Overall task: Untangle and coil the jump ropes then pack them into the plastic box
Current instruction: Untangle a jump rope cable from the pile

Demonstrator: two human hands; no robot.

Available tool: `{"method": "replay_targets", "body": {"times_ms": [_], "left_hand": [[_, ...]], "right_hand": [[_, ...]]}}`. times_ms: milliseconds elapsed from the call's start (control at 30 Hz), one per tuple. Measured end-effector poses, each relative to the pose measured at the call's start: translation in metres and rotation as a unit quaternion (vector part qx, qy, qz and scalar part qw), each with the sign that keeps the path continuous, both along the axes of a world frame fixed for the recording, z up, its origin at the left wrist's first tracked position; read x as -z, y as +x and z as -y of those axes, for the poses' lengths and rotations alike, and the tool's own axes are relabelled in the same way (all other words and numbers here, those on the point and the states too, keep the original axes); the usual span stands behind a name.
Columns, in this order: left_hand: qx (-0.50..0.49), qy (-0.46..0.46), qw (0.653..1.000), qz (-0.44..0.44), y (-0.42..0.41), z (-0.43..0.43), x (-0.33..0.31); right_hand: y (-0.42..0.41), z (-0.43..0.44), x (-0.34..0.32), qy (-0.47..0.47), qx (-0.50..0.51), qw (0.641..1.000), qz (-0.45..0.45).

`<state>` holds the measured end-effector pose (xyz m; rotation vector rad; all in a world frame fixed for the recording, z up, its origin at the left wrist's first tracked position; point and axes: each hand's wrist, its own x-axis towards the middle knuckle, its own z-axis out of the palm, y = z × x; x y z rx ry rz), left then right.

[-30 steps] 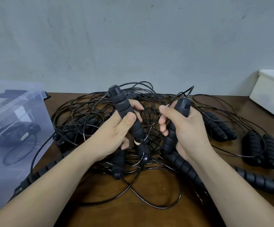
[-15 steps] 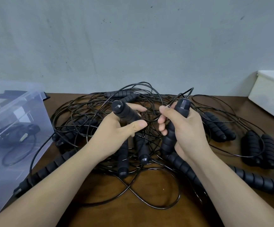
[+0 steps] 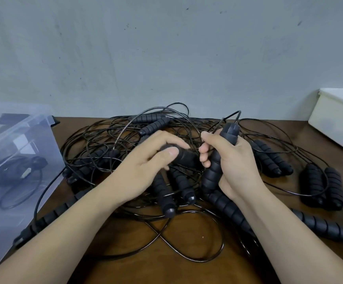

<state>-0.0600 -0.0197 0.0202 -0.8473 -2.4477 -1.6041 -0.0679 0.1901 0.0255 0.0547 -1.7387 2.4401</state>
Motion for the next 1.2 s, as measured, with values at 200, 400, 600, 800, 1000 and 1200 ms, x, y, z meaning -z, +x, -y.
{"method": "replay_targets", "body": {"times_ms": [200, 400, 600, 800, 1000, 1200], "left_hand": [[0.170, 0.067, 0.957, 0.223, -0.004, 0.006, 0.007], [0.201, 0.133, 0.932, 0.270, -0.017, 0.003, 0.026], [0.217, 0.198, 0.917, 0.270, -0.019, -0.007, 0.036], [0.195, 0.236, 0.916, 0.259, -0.020, -0.011, 0.039], [0.200, 0.224, 0.923, 0.242, -0.017, -0.014, 0.038], [0.207, 0.219, 0.921, 0.247, -0.016, -0.012, 0.032]], "right_hand": [[-0.004, -0.006, -0.004, -0.088, -0.069, 0.992, 0.055], [-0.005, -0.004, -0.005, -0.135, -0.108, 0.982, 0.076], [-0.003, -0.003, -0.007, -0.161, -0.143, 0.973, 0.080], [-0.003, 0.001, -0.004, -0.181, -0.153, 0.969, 0.078], [-0.002, 0.003, -0.002, -0.214, -0.162, 0.959, 0.085], [-0.001, 0.004, -0.003, -0.234, -0.162, 0.956, 0.078]]}}
